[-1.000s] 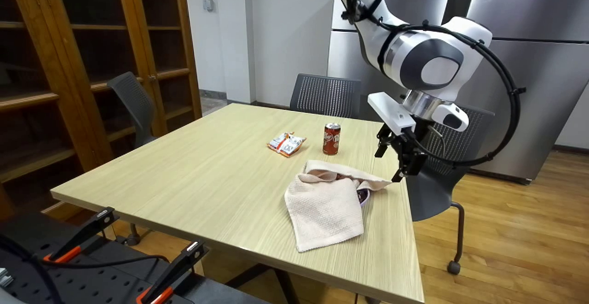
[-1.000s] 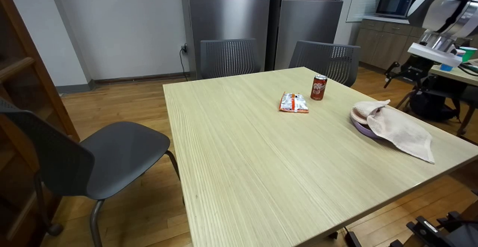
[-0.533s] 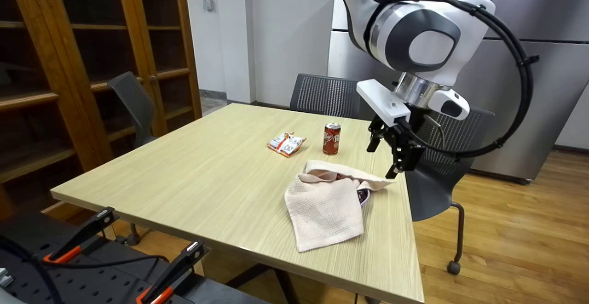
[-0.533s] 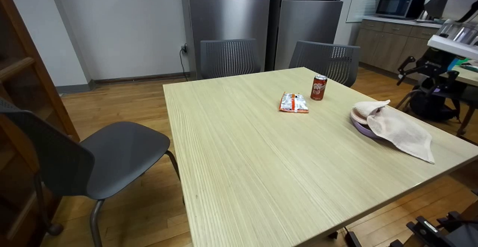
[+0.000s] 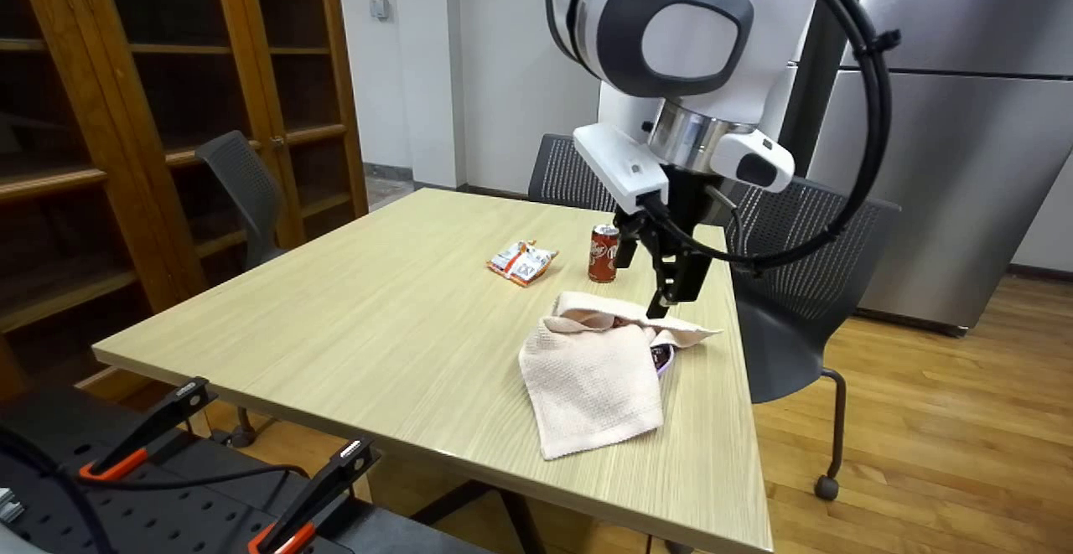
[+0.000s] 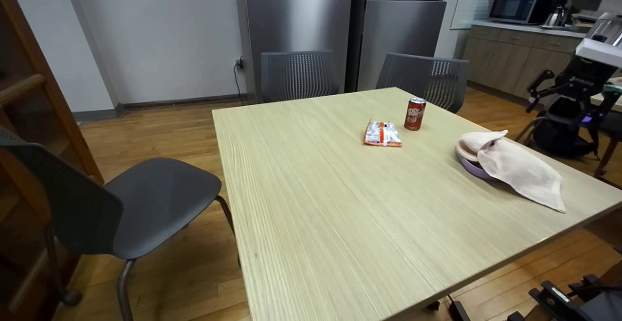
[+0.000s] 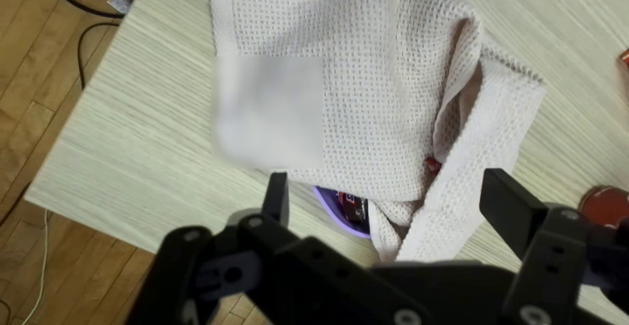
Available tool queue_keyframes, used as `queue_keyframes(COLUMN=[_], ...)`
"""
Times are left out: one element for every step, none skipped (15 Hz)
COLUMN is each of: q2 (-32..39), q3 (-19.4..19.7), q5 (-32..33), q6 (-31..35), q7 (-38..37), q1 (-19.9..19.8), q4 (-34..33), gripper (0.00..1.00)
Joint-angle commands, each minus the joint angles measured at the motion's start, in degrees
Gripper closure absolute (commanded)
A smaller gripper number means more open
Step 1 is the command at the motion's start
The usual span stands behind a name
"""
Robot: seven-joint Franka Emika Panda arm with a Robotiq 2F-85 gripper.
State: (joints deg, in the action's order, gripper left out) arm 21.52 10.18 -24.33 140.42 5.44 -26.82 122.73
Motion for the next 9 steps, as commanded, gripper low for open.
queue_keyframes(q2=[-9.45,-11.15,-12.81,-14.27,-15.68,-17.06,-18.38,-19.55,-14.6], q3=[1.38,1.56,1.69,1.83,2.0,2.14,2.23,2.4,2.24], q5=[1.65,2.04,2.57,3.23,4.13,5.21,6.5,8.08,5.14], q6=[5.15,6.25,7.54,8.48,9.29,10.03,10.45,10.85,9.19], q7=[0.4,0.2,-0.14,-0.31,-0.48,-0.8,-0.76,-1.38,-0.09], q1=[3.62,4.45,5.35,6.11,6.87,7.61,8.23,8.87,8.07], q4=[11.52,13.63,15.81,17.63,19.32,20.94,22.36,23.68,19.03], gripper=[0.0,0.0,0.0,0.0,0.0,0.0,0.0,0.0,0.0])
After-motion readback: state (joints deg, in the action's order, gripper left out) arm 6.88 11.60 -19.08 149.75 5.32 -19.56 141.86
